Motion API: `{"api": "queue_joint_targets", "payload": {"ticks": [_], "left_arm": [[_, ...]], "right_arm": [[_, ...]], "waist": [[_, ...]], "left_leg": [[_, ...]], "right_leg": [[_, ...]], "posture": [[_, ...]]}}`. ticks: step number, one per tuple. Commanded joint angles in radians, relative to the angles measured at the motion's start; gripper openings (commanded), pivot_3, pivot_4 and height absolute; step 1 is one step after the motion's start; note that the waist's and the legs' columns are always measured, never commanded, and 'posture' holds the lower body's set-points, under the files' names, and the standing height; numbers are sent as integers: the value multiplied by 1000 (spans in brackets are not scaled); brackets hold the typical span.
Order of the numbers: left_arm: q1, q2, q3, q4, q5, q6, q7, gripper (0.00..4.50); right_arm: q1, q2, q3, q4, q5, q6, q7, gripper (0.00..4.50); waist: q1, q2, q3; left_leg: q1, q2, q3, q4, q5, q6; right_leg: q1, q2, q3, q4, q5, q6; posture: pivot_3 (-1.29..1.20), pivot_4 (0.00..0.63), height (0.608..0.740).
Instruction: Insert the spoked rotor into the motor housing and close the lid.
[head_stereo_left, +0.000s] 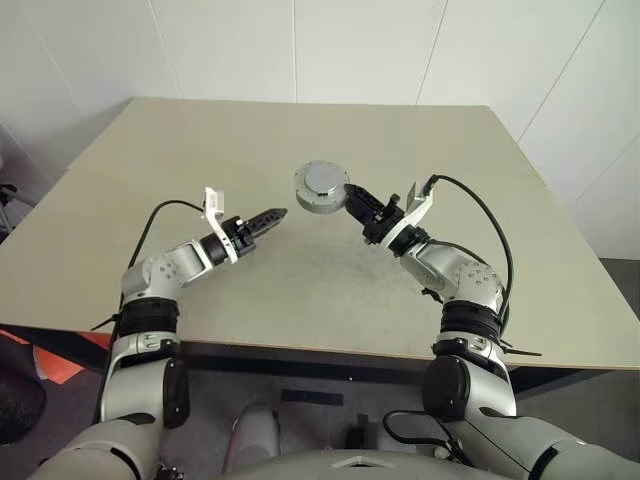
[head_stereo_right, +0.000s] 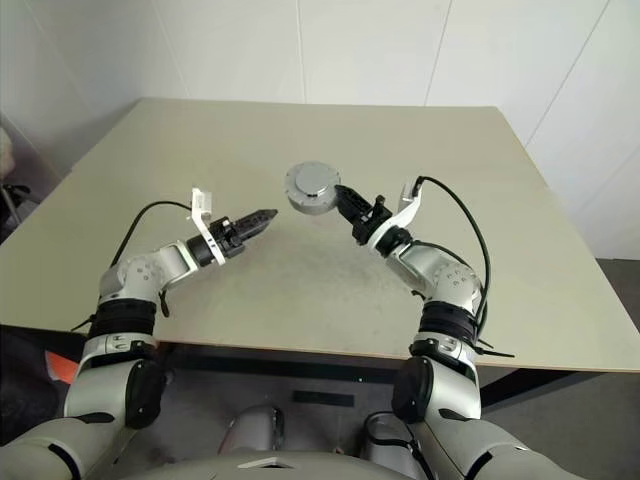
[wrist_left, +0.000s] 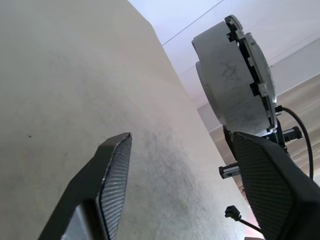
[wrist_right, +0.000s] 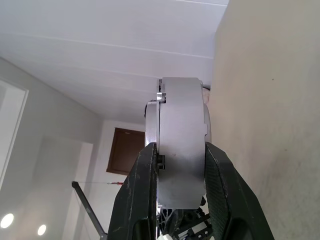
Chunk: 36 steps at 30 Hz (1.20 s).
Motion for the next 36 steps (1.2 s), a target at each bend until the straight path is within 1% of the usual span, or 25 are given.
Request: {"api": "queue_joint_targets", "payload": {"ticks": [1,7,11,17,22,25,29,36], "left_arm": [[-24,12,15,-29,-38,15,-11,4444],[-42,11,7,-40,-43,3,-17,4444],[-83,-2,8,26,-36,-24,-21,4444],[-147,-42,43,59,-83,-24,-15,4444],[-163,-65,44,166,-59,-59,-5,4444],[-164,-90,12,228,-21,-94,-18,4444],[-183,-115,11,271,-12,-117,-25,4444],[-219,-145,16,278,-17,-121,-31,4444]], "right_arm": [[-32,-9,8,-57,53,-9,17,1118],[-26,-12,23,-52,46,-10,21,1118],[-27,-18,30,-39,43,-13,27,1118],[-31,-24,36,-43,51,-6,19,1118],[-35,-25,41,-48,55,-1,13,1118],[-41,-29,42,-42,53,0,13,1118],[-42,-32,46,-47,57,4,8,1118],[-35,-42,51,-49,56,9,8,1118]], "waist": [[0,0,0],[0,0,0],[2,0,0],[13,0,0],[14,0,0],[17,0,0],[17,0,0],[18,0,0]], "left_leg": [[0,0,0,0,0,0],[0,0,0,0,0,0],[0,0,0,0,0,0],[-1,-1,0,2,0,0],[-1,-1,0,2,0,0],[-1,-1,0,2,0,0],[-2,-1,0,3,0,0],[-3,-1,0,5,0,0]], "right_leg": [[0,0,0,0,0,0],[0,0,0,0,0,0],[0,0,0,1,0,0],[0,0,0,1,1,1],[0,0,0,1,1,1],[0,0,0,1,1,2],[0,0,0,1,1,2],[0,0,0,2,1,2]], "posture": [[0,0,740],[0,0,740],[0,0,740],[0,0,740],[0,0,740],[0,0,740],[0,0,740],[0,0,740]]}}
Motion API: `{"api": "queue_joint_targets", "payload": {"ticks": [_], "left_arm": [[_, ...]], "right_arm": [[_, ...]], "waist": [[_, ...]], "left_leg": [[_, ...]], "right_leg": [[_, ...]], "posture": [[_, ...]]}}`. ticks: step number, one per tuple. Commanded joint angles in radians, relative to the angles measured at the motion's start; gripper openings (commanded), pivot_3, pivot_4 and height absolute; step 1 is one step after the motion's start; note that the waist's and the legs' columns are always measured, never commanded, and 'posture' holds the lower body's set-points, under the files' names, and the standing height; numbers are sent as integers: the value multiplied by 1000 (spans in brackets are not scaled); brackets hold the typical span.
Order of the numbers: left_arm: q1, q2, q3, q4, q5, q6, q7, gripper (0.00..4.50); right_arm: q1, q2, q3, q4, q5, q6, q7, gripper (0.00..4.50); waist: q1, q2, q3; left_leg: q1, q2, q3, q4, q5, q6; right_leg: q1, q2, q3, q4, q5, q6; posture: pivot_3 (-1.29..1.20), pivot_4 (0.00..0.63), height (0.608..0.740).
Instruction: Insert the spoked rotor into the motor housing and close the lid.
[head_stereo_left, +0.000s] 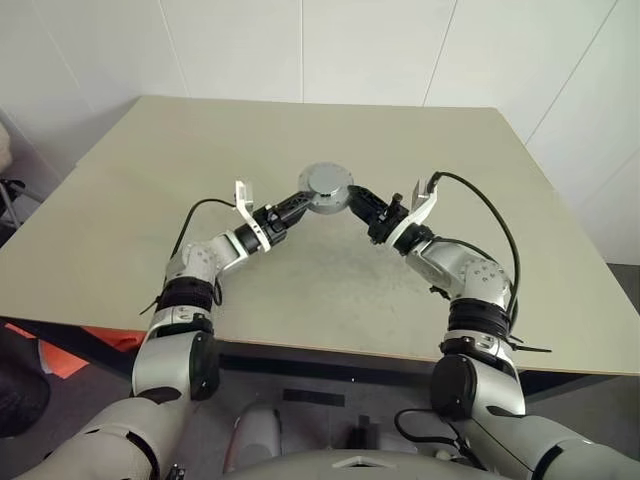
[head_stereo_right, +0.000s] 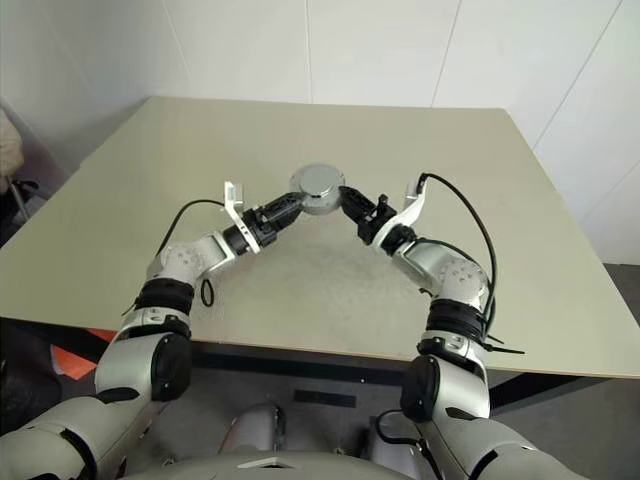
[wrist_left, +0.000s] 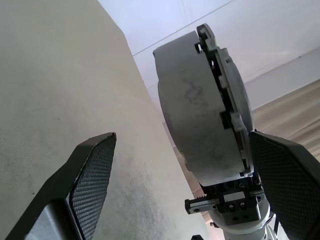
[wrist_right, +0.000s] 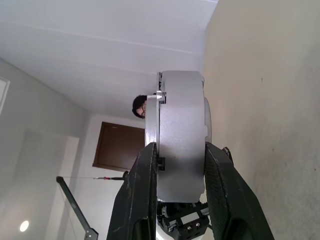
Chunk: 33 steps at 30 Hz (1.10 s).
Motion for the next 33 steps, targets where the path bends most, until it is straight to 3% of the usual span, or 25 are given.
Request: {"api": "queue_joint_targets", "payload": {"ticks": [1,15,26,29,32,33], "left_arm": [[-52,-13,7,-6,-14,-12,-12,4444],[-75,10,51,31,-13,-45,9,4444],[-87,-49,13,-2,-4,-20,28,4444],[-91,-52,16,12,0,-30,36,3825],[-94,-51,20,23,0,-37,39,2869],[-96,-50,22,26,0,-38,42,2771]], "right_arm": [[-35,4,15,-51,51,17,21,1118],[-35,1,35,-38,40,5,26,1118],[-24,-3,42,-46,37,5,17,1118],[-19,-4,39,-52,38,5,9,1118],[-15,-7,38,-55,39,6,6,1118],[-15,-7,38,-55,39,6,5,1118]], "waist": [[0,0,0],[0,0,0],[2,0,0],[1,0,0],[1,0,0],[1,0,0]], "left_leg": [[0,0,0,0,0,0],[-1,0,0,3,-2,3],[-2,0,0,5,-2,4],[-2,0,0,5,-2,4],[-2,0,0,5,-2,4],[-2,0,0,5,-2,4]], "right_leg": [[0,0,0,0,0,0],[0,0,0,0,0,0],[0,-1,0,1,0,0],[0,-1,-1,1,0,0],[0,-1,-1,1,0,0],[0,-1,-1,1,0,0]], "posture": [[0,0,740],[0,0,740],[0,0,740],[0,0,740],[0,0,740],[0,0,740]]}}
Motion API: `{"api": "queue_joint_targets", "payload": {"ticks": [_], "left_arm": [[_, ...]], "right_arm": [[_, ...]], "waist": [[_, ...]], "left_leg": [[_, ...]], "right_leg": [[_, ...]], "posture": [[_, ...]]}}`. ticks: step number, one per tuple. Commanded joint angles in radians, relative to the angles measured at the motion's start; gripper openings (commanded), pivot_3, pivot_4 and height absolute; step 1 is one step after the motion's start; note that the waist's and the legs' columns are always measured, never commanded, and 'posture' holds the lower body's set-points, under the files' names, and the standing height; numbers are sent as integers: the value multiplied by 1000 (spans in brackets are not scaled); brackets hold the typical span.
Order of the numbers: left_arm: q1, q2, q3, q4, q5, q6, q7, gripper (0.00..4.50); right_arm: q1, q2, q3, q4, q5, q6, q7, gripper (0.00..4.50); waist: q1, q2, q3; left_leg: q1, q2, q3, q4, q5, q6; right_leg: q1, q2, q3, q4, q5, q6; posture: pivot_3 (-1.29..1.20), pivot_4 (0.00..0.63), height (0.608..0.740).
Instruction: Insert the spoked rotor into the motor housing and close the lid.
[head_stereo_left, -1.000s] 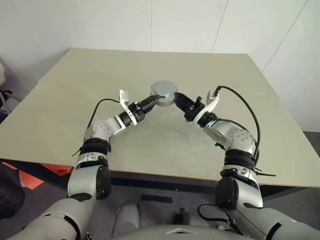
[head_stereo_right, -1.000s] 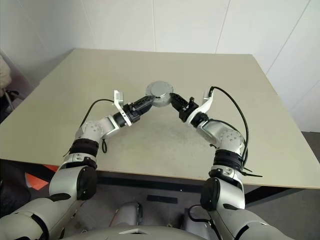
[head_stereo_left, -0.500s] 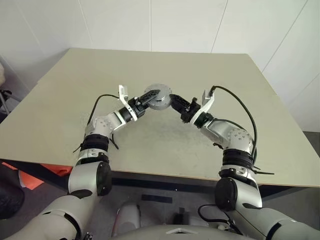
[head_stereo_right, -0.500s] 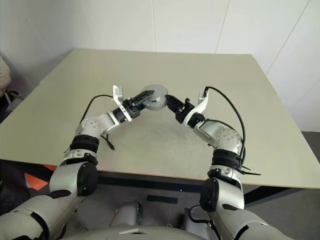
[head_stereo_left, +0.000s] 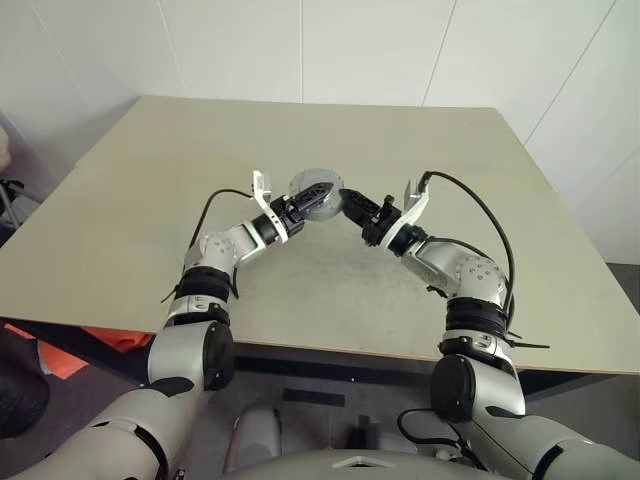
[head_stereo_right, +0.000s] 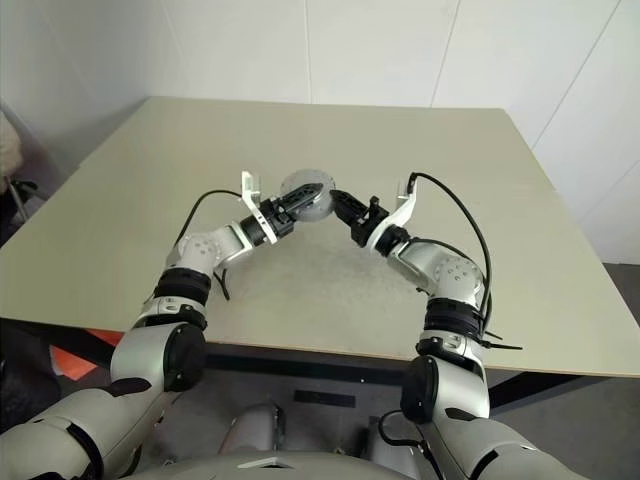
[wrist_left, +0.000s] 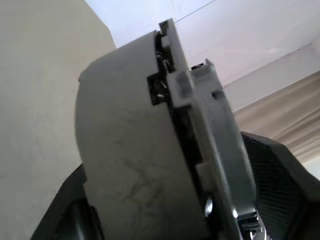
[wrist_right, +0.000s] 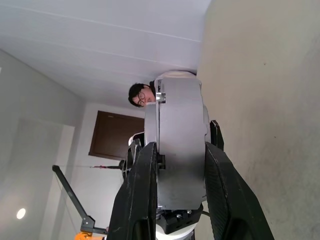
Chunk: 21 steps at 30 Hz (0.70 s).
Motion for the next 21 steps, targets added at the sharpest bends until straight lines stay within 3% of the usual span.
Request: {"api": "queue_joint_targets", "payload": {"ticks": [1,21], "left_arm": [[-33,16,5,-10,7,-22,9,2719],[-85,16,143,35,-131,-16,121,2678]], "right_arm": [[-16,-8,-5,-54,34,-3,4,1118],[-2,-13,8,-56,29,10,-8,1118]], "waist": [[0,0,0],[0,0,0]], "left_leg": [[0,0,0,0,0,0],[0,0,0,1,0,0]], "right_leg": [[0,0,0,0,0,0],[0,0,0,0,0,0]], "posture": [[0,0,740],[0,0,740]]}}
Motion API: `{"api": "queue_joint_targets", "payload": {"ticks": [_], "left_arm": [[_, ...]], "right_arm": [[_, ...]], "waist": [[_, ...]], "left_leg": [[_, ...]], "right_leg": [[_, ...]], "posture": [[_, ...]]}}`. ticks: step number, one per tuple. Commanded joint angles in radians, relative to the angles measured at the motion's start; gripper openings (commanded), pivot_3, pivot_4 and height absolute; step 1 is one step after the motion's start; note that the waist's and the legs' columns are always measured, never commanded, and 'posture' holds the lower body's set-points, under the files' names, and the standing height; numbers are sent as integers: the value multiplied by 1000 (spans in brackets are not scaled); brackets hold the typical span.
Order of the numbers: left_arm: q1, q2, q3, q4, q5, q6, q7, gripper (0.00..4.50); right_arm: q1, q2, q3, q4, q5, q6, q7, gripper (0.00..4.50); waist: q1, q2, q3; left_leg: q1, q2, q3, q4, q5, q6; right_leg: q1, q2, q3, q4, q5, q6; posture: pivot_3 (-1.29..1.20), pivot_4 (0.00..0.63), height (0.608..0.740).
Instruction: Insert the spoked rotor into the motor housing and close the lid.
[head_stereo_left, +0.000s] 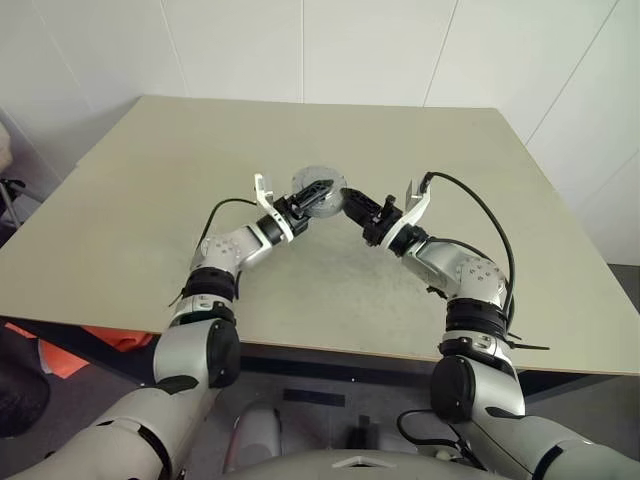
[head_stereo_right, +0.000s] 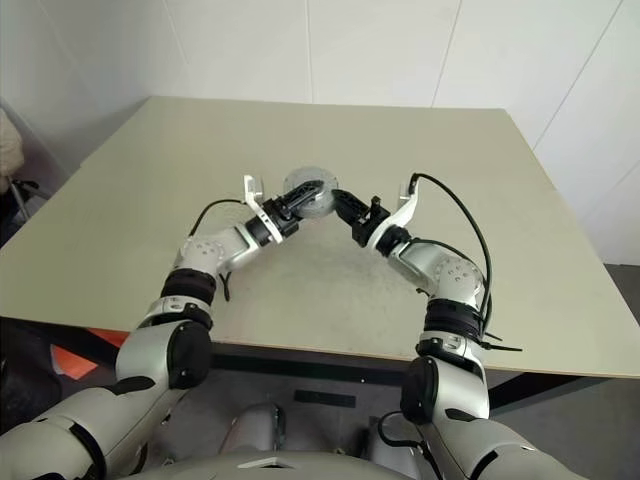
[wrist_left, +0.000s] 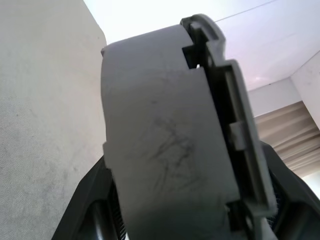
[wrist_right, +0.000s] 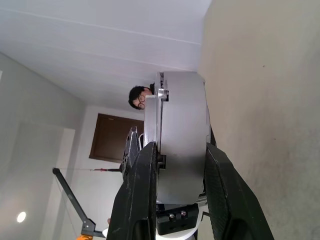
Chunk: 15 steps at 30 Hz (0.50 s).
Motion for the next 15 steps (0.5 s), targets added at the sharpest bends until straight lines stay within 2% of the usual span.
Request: {"api": "queue_joint_targets", "payload": {"ticks": [1,12,15], "left_arm": [[-53,40,53,-24,-22,-52,15,2678],[-61,28,80,28,1,-137,77,2678],[-66,26,82,42,3,-158,84,2428]], "right_arm": [[-3,-12,6,-56,24,15,1,1118],[4,-22,14,-59,23,19,-3,1118],[9,-23,16,-63,25,18,-6,1118]], "waist": [[0,0,0],[1,0,0],[1,0,0]], "left_leg": [[0,0,0,0,0,0],[0,0,0,1,0,0],[0,0,0,1,0,0]], "right_leg": [[0,0,0,0,0,0],[0,0,0,0,0,1],[1,0,0,0,1,1]], "posture": [[0,0,740],[0,0,740],[0,0,740]]}}
